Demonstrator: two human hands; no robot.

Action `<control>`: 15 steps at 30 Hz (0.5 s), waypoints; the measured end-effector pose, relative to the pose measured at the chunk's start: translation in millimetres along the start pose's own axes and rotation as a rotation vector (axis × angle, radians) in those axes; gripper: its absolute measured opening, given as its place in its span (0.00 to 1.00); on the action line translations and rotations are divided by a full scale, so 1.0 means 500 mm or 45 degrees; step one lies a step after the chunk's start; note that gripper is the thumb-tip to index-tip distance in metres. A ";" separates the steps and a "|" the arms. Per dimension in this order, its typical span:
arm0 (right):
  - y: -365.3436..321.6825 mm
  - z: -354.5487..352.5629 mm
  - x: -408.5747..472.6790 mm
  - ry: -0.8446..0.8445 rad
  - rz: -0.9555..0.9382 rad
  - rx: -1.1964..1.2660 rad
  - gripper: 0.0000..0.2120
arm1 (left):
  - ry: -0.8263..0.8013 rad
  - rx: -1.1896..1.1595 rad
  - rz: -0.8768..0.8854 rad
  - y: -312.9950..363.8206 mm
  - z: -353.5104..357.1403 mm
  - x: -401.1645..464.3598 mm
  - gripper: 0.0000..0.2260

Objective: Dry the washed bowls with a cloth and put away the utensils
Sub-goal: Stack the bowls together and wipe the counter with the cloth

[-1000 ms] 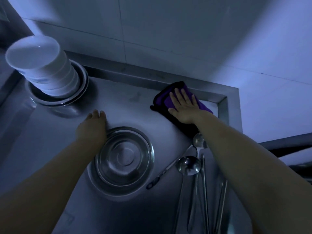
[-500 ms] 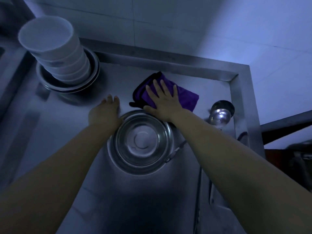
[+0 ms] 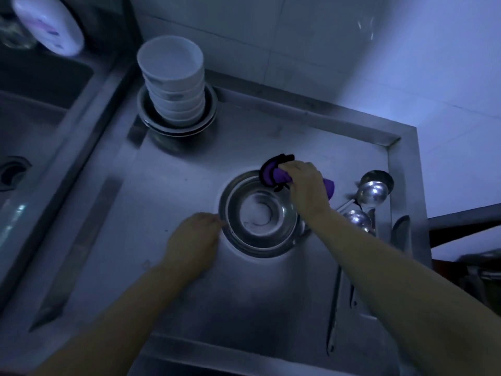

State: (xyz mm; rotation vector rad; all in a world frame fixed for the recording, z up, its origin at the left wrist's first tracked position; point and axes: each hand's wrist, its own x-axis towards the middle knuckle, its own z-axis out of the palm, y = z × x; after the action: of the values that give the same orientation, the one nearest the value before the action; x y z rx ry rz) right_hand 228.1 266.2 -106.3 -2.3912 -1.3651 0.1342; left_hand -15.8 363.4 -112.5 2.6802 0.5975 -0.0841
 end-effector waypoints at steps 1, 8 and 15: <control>-0.013 0.009 -0.015 -0.001 -0.087 -0.065 0.21 | -0.008 0.077 0.134 0.011 0.013 0.011 0.16; -0.051 0.137 -0.049 -0.316 0.002 -0.592 0.16 | -0.229 0.420 0.193 0.000 0.085 0.054 0.23; -0.074 0.201 -0.061 -0.454 0.174 0.029 0.19 | -0.276 0.420 0.192 -0.001 0.096 0.063 0.22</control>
State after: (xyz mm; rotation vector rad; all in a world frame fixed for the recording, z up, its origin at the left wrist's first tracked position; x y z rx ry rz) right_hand 155.5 285.2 -188.3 -2.5251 -1.3319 0.6365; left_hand 13.7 357.6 -161.2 2.9667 0.3355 -0.4613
